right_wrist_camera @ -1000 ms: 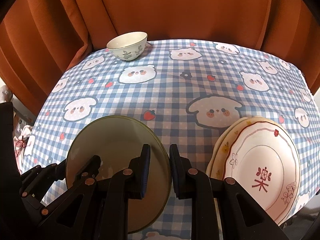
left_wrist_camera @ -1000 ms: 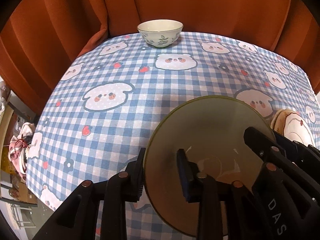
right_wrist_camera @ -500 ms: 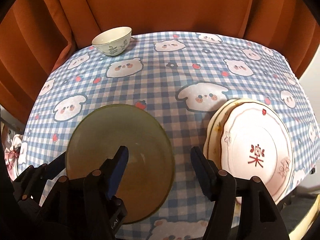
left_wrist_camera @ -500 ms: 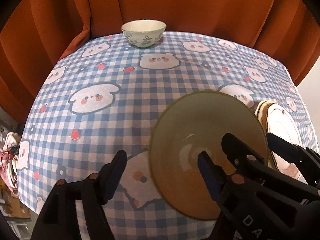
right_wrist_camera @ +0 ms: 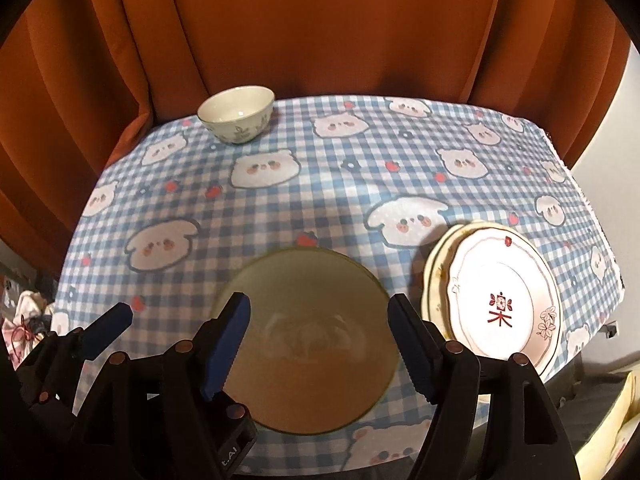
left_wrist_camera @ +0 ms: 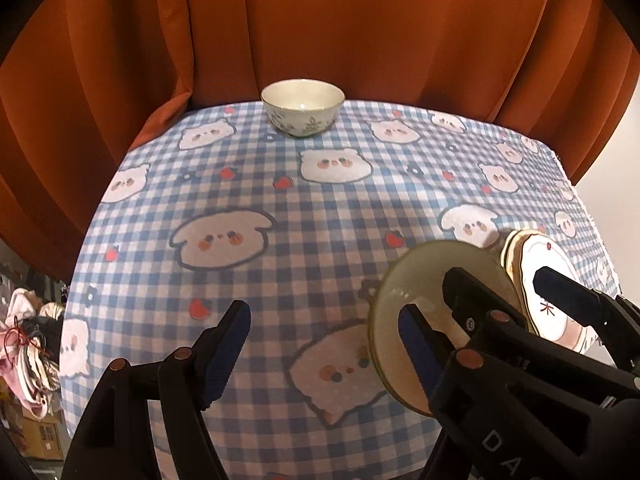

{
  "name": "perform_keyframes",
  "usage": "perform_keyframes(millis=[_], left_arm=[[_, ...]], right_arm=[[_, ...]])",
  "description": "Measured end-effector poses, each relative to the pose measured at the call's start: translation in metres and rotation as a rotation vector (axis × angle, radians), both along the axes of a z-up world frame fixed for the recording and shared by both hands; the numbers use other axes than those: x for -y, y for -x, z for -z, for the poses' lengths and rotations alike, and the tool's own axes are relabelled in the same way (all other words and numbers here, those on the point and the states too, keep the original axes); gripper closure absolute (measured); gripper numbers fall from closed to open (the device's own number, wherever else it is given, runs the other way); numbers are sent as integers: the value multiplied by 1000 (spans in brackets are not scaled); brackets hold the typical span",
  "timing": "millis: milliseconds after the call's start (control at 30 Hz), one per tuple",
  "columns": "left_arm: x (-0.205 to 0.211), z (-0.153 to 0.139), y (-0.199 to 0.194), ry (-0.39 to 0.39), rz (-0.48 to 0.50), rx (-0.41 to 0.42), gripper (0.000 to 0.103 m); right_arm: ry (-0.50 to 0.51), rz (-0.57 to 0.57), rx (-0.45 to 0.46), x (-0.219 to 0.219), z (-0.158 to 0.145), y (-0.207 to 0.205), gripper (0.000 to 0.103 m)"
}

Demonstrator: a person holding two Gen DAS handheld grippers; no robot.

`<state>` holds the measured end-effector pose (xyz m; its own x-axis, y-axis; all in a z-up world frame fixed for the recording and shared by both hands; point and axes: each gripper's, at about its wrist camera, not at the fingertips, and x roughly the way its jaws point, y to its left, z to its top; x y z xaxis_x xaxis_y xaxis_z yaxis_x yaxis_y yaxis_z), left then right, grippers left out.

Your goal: Organize plates and bowls

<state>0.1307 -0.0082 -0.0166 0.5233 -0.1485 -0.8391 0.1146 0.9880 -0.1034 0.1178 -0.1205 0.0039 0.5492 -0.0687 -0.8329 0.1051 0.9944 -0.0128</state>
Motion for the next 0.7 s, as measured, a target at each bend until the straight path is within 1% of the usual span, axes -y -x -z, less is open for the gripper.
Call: perform_keyframes(millis=[233, 400, 433, 467, 500, 533, 600, 667, 700], left_arm=[[-20, -14, -12, 0, -21, 18, 25], [-30, -25, -30, -2, -67, 34, 25], [-31, -27, -34, -4, -75, 39, 25], [-32, -30, -39, -5, -85, 44, 25], [-33, -32, -45, -7, -96, 51, 25], [-33, -34, -50, -9, -104, 56, 25], [-34, -38, -62, -16, -128, 61, 25], [-33, -43, -76, -25, -152, 68, 25], [-31, -45, -82, -31, -160, 73, 25]], right_arm=[[6, -12, 17, -21, -15, -12, 27], [2, -30, 24, -29, -23, -27, 26], [1, -47, 29, -32, -28, -38, 26], [1, -47, 29, -32, -28, -38, 26], [1, -62, 39, -33, -33, -49, 26], [1, -62, 39, -33, -33, -49, 26], [-3, -81, 50, -35, -38, -63, 26], [-9, -101, 55, -34, -42, -78, 26], [-17, -119, 61, -32, -46, -95, 26]])
